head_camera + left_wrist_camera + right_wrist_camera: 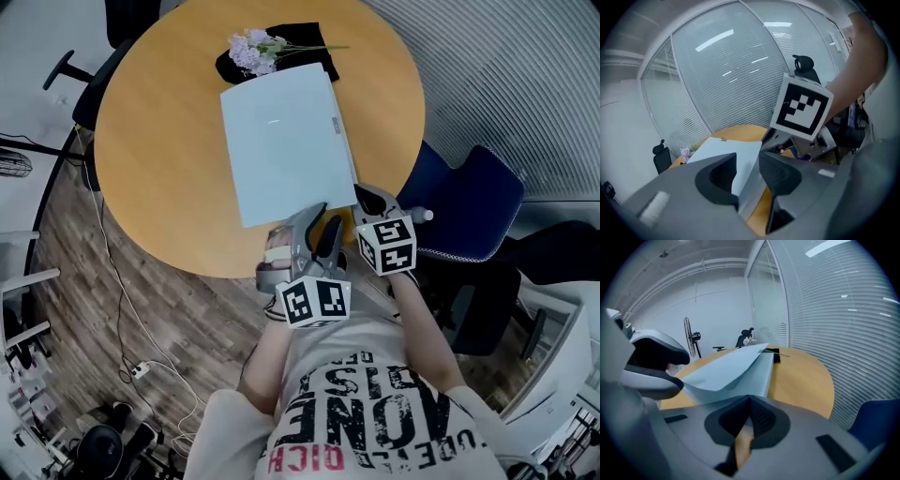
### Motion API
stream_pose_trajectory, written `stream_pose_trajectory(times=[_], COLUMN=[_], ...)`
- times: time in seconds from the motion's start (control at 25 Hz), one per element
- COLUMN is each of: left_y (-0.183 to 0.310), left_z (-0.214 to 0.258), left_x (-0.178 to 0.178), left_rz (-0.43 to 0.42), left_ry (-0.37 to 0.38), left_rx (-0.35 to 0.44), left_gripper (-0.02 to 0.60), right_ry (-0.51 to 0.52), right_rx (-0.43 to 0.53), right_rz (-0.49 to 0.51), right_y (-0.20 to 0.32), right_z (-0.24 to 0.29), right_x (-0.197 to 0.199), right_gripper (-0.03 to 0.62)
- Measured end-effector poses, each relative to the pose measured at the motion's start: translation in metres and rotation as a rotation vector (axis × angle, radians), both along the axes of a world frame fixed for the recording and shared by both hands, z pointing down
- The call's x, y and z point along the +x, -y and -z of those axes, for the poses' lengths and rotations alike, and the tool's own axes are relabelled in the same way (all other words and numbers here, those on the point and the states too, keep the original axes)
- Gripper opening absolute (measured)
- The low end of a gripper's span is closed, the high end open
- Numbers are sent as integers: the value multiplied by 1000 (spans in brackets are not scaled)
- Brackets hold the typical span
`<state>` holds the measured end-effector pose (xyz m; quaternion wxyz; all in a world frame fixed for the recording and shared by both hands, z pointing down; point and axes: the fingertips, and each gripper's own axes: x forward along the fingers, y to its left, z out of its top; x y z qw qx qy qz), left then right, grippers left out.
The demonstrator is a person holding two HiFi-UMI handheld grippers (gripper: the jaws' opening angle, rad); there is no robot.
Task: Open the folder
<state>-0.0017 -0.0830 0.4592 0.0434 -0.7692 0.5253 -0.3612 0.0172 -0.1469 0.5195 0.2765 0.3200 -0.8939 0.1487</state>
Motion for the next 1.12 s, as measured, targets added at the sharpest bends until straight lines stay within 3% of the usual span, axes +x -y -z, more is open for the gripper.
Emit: stream_pose_trajectory(times=[0.28,0.48,0.6,0.8,1.12], left_y=[23,27,10,-13,-28], left_z=[-22,-12,3,44,75], left_x=[-2,-9,-15,-53,-87], left_rz=[-10,11,48,192,310], left_ry=[124,109,45,-152,-258], left_rx=[-6,74,100,175,277], left_gripper=[150,69,44,29,21], right_ry=[37,60,37,0,-10], right_rx=[1,8,16,52,68], right_rz=[4,7,20,35,27], right_y=[2,10,2,-2,-1], right_z=[1,-5,-9,-3,-1], right_x=[0,-4,0,-1,1], right_gripper=[12,12,12,12,12])
